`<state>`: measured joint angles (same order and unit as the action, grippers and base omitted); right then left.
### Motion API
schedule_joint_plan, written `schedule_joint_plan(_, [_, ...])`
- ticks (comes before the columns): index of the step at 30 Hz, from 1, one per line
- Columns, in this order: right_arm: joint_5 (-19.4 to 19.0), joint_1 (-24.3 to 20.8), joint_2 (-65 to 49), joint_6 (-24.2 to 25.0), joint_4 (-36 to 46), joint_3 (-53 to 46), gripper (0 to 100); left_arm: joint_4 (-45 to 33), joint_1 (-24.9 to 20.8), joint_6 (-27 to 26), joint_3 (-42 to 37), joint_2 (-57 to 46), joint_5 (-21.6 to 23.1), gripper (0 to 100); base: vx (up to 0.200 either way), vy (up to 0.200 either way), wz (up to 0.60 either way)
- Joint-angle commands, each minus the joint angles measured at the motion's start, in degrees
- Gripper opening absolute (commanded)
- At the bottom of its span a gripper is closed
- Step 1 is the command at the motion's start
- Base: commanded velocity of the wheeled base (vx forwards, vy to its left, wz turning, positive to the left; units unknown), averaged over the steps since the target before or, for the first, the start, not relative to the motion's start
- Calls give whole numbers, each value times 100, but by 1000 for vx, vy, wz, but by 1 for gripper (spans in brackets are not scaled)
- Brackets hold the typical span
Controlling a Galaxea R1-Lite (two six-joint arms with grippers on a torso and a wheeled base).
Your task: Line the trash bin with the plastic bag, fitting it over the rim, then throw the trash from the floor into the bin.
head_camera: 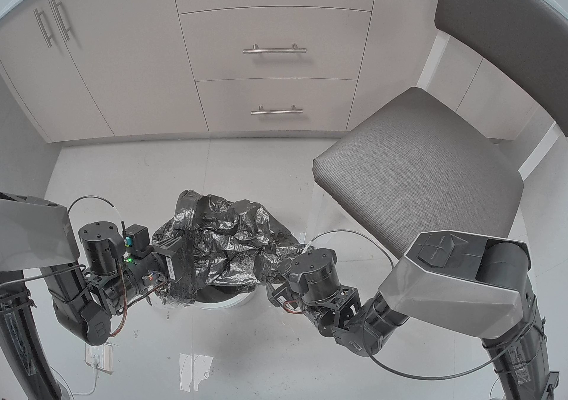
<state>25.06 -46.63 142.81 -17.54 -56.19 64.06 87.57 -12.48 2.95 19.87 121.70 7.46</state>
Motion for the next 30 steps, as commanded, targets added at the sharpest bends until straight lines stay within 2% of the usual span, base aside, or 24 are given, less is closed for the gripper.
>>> schedule_joint_plan(1, [-10,22,221,-30,-6,142,100,-3,-17,4,8,3,1,0,0,0,0])
schedule_joint_plan(10, [-10,66,405,-39,-6,405,100,6,-61,4,34,21,1,0,0,0,0])
schedule_joint_plan(11, [-10,66,405,-39,-6,405,0,6,-61,4,34,21,1,0,0,0,0])
schedule_joint_plan(25, [-37,49,282,-39,-42,449,0,6,-70,21,52,29,-17,0,0,0,0])
schedule_joint_plan(30, [-45,-92,212,-39,2,818,0,6,-70,21,70,47,-17,0,0,0,0])
